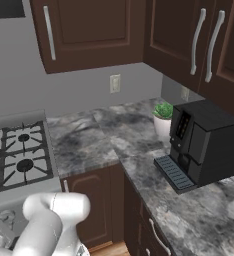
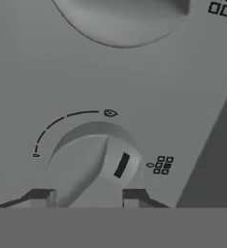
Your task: Put the tomato and lime in the pan. Then turn on the rear center burner and set the heat to medium.
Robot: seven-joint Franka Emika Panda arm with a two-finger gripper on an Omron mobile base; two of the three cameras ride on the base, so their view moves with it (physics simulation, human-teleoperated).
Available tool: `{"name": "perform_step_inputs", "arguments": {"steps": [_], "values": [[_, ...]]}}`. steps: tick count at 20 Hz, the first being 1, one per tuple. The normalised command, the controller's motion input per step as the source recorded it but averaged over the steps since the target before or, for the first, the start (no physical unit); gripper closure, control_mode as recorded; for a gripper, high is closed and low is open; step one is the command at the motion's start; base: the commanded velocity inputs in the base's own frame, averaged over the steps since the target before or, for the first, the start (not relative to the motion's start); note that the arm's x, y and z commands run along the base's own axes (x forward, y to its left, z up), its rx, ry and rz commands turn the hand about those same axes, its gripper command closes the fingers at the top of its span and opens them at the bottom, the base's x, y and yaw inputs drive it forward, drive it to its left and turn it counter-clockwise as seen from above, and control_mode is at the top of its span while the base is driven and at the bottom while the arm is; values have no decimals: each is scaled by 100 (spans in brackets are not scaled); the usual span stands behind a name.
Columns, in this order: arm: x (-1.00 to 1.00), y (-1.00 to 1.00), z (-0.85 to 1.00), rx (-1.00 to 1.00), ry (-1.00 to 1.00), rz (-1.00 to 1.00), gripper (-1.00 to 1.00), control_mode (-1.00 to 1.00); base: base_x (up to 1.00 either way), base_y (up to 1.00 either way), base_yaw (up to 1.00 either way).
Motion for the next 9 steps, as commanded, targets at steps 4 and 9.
{"name": "perform_step_inputs", "arguments": {"steps": [4,9], "values": [[26,0,0,-22,-37,-8,100,-100,0,0,0],[24,0,0,-20,-34,-7,100,-100,0,0,0]]}}
